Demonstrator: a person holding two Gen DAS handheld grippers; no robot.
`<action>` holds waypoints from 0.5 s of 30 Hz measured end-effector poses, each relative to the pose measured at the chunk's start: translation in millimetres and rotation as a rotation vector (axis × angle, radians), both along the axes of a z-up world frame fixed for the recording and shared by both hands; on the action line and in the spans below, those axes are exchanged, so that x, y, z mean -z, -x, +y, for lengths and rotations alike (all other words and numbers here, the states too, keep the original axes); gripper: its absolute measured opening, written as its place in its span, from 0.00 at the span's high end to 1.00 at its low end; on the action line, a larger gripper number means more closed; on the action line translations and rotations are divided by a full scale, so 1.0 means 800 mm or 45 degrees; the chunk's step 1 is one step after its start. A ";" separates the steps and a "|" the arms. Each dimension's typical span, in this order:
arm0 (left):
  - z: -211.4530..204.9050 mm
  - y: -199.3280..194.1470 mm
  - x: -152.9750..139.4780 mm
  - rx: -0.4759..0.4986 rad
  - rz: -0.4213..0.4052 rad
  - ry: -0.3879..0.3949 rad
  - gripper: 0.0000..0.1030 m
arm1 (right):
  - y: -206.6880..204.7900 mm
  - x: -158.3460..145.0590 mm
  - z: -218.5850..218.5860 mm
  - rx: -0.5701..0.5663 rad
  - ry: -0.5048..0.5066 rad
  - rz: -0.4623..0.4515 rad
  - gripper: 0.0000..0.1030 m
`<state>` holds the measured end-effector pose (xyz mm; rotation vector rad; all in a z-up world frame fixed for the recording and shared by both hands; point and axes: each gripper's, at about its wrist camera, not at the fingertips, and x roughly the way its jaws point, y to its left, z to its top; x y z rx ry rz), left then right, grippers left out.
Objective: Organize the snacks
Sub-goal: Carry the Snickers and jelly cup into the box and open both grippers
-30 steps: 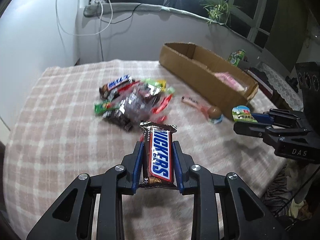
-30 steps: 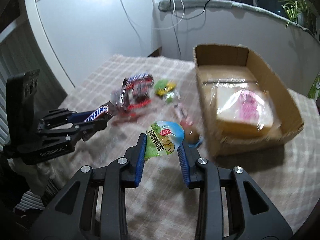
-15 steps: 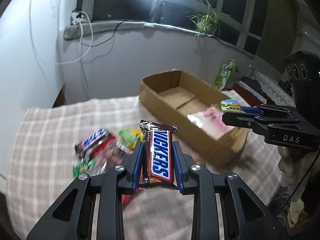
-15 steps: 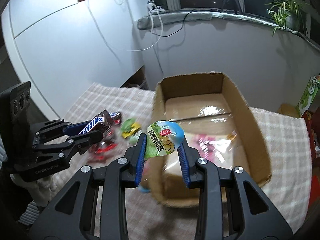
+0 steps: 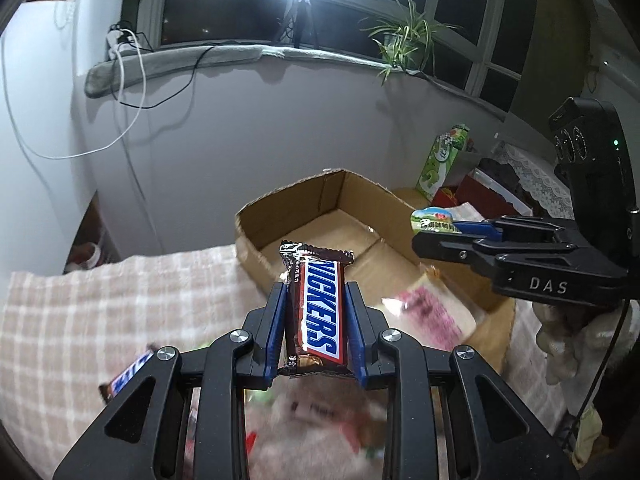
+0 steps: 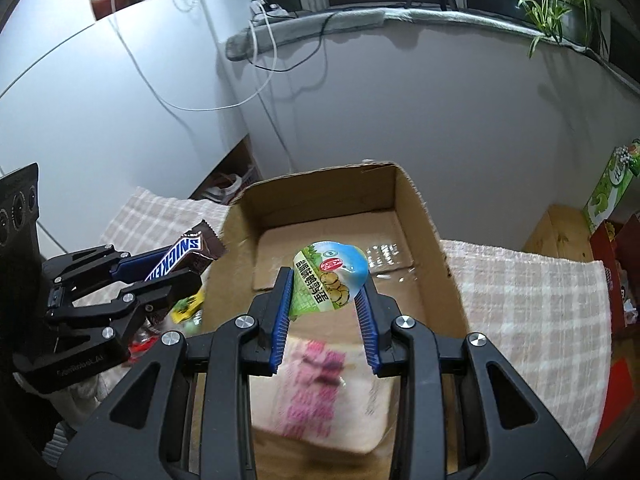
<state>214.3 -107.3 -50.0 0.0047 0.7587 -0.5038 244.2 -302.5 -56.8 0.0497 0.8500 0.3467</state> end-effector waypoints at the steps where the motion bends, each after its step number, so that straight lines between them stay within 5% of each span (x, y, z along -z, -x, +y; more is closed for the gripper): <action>1: -0.004 -0.006 0.002 0.001 0.005 -0.001 0.74 | -0.006 0.003 -0.002 0.004 0.002 0.007 0.69; 15: -0.035 -0.043 0.028 0.020 0.058 -0.037 0.74 | -0.034 0.026 -0.009 0.042 0.038 0.044 0.61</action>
